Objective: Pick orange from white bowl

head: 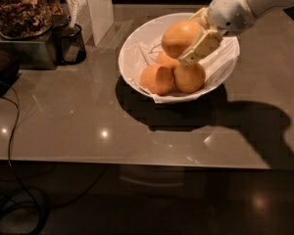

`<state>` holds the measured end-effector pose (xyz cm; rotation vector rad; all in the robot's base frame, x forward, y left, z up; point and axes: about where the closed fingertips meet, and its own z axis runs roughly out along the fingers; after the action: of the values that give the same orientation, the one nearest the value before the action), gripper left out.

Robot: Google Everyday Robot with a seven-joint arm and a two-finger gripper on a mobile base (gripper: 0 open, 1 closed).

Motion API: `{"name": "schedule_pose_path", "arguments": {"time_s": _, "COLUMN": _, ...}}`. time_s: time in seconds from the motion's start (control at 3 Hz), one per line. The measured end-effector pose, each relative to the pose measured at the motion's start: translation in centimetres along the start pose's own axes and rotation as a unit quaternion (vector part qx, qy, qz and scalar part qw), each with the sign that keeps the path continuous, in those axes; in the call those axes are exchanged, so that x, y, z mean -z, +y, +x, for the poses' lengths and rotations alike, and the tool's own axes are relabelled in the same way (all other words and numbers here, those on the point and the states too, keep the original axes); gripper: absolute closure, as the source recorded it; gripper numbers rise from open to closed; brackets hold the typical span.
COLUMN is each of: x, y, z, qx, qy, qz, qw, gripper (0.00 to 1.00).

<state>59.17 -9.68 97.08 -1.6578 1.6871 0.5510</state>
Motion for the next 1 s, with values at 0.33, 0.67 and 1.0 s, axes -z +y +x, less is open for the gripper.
{"name": "schedule_pose_path", "arguments": {"time_s": 0.33, "x": 2.3, "y": 1.8, "z": 0.3, "qx": -0.004, "qy": -0.05, "qz": 0.026, "qw": 0.9984, "gripper": 1.0}}
{"name": "schedule_pose_path", "arguments": {"time_s": 0.67, "x": 2.6, "y": 2.0, "z": 0.7, "qx": -0.008, "qy": -0.051, "qz": 0.028, "qw": 0.9983, "gripper": 1.0}}
{"name": "schedule_pose_path", "arguments": {"time_s": 1.0, "x": 3.2, "y": 3.1, "z": 0.2, "qx": -0.004, "qy": -0.055, "qz": 0.025, "qw": 0.9982, "gripper": 1.0}}
